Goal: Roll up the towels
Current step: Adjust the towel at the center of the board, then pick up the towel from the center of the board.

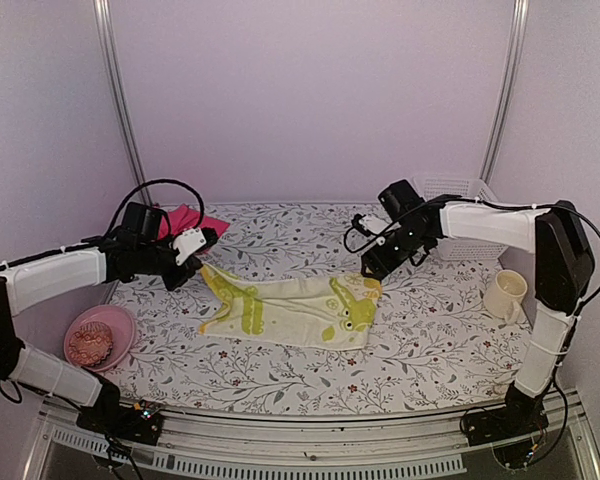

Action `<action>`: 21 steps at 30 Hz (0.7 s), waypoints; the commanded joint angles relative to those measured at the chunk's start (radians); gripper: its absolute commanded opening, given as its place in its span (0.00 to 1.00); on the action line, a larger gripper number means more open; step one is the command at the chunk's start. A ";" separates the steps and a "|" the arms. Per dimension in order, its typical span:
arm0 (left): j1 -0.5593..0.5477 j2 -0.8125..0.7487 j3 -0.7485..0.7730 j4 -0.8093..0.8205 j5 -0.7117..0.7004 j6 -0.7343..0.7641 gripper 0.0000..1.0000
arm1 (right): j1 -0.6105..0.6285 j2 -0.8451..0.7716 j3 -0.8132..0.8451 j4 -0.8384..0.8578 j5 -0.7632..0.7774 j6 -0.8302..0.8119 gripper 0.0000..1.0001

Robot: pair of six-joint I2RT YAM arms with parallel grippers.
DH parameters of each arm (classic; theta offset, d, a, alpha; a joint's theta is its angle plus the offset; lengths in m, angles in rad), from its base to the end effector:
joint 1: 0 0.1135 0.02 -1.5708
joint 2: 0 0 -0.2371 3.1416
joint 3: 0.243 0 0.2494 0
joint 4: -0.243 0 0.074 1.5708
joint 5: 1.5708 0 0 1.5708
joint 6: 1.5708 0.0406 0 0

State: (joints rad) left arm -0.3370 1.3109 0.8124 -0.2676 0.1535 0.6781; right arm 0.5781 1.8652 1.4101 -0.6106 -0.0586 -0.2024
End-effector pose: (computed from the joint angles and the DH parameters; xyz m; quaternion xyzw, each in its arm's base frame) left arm 0.2647 -0.0993 0.2005 0.4722 0.7872 -0.0033 0.3967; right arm 0.3237 0.2140 0.1877 -0.3750 0.8923 0.0745 0.2401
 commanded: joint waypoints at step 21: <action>-0.033 -0.171 -0.136 0.117 0.019 0.157 0.00 | -0.144 0.246 0.116 0.083 -0.239 0.137 0.68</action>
State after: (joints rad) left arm -0.3473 1.1610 0.6914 -0.1799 0.1692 0.8452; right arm 0.4301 2.0762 1.4918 -0.5217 -0.2562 -0.1581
